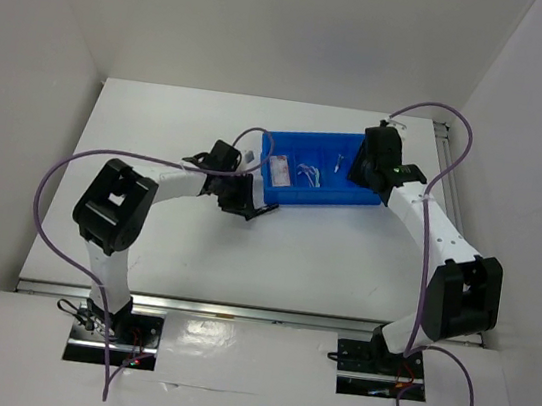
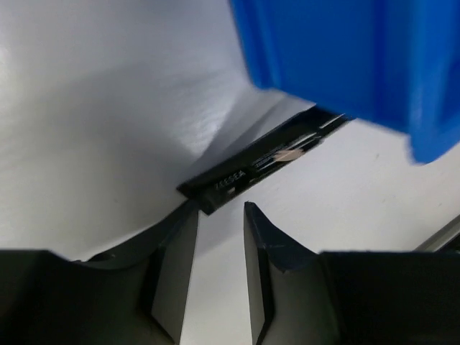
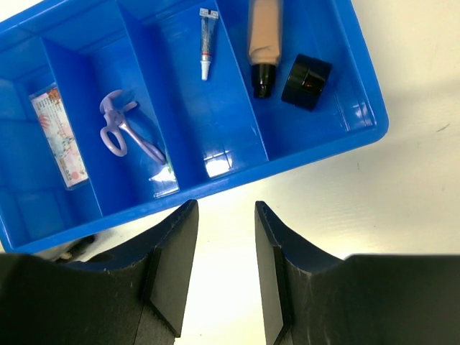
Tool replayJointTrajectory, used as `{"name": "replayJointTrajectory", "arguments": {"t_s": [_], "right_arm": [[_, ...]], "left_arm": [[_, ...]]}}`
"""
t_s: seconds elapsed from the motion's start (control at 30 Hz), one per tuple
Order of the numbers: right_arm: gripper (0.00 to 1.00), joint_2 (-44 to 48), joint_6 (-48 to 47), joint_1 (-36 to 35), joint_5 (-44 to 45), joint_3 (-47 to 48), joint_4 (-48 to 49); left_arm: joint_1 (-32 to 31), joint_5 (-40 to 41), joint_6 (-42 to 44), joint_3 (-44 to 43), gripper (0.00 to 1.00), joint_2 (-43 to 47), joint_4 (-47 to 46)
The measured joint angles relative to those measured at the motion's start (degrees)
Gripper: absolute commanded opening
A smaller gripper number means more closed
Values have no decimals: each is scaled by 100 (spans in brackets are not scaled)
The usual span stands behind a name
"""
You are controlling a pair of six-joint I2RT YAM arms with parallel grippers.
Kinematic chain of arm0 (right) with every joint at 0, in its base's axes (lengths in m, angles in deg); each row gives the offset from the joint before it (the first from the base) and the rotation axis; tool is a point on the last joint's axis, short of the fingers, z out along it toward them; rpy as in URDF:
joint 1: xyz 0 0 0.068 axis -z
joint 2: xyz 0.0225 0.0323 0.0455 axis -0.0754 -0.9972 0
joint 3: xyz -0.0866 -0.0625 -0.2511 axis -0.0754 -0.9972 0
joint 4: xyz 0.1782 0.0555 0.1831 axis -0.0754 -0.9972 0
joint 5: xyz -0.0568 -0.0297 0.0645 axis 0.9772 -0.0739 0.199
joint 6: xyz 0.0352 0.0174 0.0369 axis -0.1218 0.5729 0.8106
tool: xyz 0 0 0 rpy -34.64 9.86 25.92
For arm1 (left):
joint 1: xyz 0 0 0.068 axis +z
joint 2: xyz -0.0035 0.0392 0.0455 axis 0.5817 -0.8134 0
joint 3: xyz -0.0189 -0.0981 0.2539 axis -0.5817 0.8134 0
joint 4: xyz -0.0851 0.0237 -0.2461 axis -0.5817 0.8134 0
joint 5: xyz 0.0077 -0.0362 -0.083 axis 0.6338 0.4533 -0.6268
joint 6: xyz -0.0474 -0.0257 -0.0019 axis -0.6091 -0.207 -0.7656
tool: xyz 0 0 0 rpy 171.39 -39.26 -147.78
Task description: Organize the makeup
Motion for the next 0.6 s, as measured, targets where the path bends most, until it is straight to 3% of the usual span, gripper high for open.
{"name": "replayJointTrajectory", "arguments": {"t_s": [0.23,0.43,0.6], "right_arm": [[45,0,20,0,0,-44,-28],[45,2,22,0,0,-98,-57],[45,15,22,0,-4,-98,-66]], "left_arm": [[-450,-61,-173,470,43,214,-105],[-1102,625,-142,560,55,575,568],[-1410,1766,9,76,68,603,1261]]}}
